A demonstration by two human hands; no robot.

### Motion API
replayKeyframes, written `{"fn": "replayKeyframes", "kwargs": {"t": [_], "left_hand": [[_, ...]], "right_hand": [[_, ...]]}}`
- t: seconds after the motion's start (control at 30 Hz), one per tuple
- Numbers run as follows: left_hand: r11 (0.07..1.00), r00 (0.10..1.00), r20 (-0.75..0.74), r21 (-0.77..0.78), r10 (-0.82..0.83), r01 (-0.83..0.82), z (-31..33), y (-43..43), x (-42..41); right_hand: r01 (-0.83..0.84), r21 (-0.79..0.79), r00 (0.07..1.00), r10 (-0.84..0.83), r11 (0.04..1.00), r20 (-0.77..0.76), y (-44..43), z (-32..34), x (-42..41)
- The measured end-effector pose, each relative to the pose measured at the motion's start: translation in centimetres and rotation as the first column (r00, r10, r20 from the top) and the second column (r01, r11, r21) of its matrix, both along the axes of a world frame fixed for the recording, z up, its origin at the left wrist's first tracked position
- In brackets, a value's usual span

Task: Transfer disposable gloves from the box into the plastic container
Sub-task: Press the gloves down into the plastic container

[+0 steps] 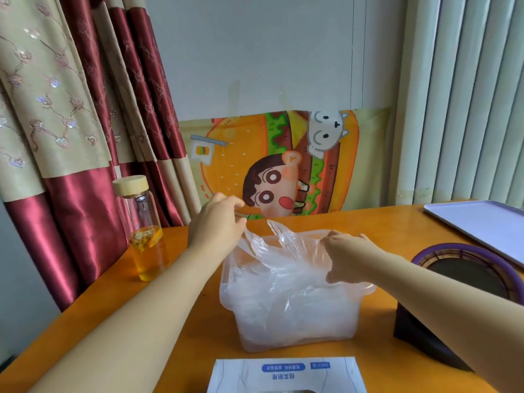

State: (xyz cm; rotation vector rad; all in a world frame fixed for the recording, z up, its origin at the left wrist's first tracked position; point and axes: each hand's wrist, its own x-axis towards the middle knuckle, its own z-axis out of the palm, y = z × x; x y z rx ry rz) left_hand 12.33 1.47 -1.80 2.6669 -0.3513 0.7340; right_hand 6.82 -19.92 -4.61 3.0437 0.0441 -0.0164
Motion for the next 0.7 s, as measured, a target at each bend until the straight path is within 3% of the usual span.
{"fn": "replayKeyframes", "kwargs": {"t": [0.07,0.1,0.17,0.27,0.33,0.57,0.7], "left_hand": [[0.979,0.98,0.133,0.161,-0.146,0.124,1.2,-1.3,-1.8],[0.943,0.963,0.107,0.257,-0.247,0.213,1.5,-2.2,-2.7],[0.845,0.929,-0.111,0.387,-0.353,0.368,1.0,-4.0,-3.5],[0.768,0.816,-0.555,0.448,-0.163,0.458,-0.5,-5.1,-3.0],[0.695,0.736,-0.677,0.531,0.005,0.484,-1.4,-5.1,-2.2],[0.543,0.688,-0.687,0.679,0.233,0.494,-4.3,-5.7,0.6],[0.433,0.7,-0.64,0.754,0.316,0.494,-6.0,-6.1,1.7]], "right_hand": [[-0.014,-0.056,1.0,0.013,0.998,-0.021,0.2,0.1,0.2],[-0.02,-0.075,0.999,0.017,0.997,-0.036,0.3,0.2,0.2],[-0.028,-0.111,0.997,0.021,0.993,-0.068,0.4,0.2,0.3],[-0.045,-0.158,0.996,0.033,0.986,-0.077,0.5,0.2,0.5],[-0.055,-0.192,0.994,0.035,0.98,-0.107,0.5,0.2,0.6],[-0.101,-0.413,0.964,-0.013,0.905,-0.264,0.8,-0.1,2.7],[-0.126,-0.523,0.962,-0.025,0.843,-0.273,0.7,-2.0,4.0]]}}
